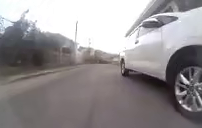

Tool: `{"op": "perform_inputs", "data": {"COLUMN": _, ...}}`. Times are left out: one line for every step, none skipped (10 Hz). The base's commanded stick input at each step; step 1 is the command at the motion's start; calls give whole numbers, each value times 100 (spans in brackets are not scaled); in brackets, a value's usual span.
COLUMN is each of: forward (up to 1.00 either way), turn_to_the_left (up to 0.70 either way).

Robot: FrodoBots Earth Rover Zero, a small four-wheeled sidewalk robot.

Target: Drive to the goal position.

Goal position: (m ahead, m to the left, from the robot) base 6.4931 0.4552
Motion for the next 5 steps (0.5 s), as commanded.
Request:
{"op": "perform_inputs", "data": {"forward": 100, "turn_to_the_left": 0}}
{"op": "perform_inputs", "data": {"forward": 100, "turn_to_the_left": 0}}
{"op": "perform_inputs", "data": {"forward": 100, "turn_to_the_left": 0}}
{"op": "perform_inputs", "data": {"forward": 100, "turn_to_the_left": 0}}
{"op": "perform_inputs", "data": {"forward": 100, "turn_to_the_left": 0}}
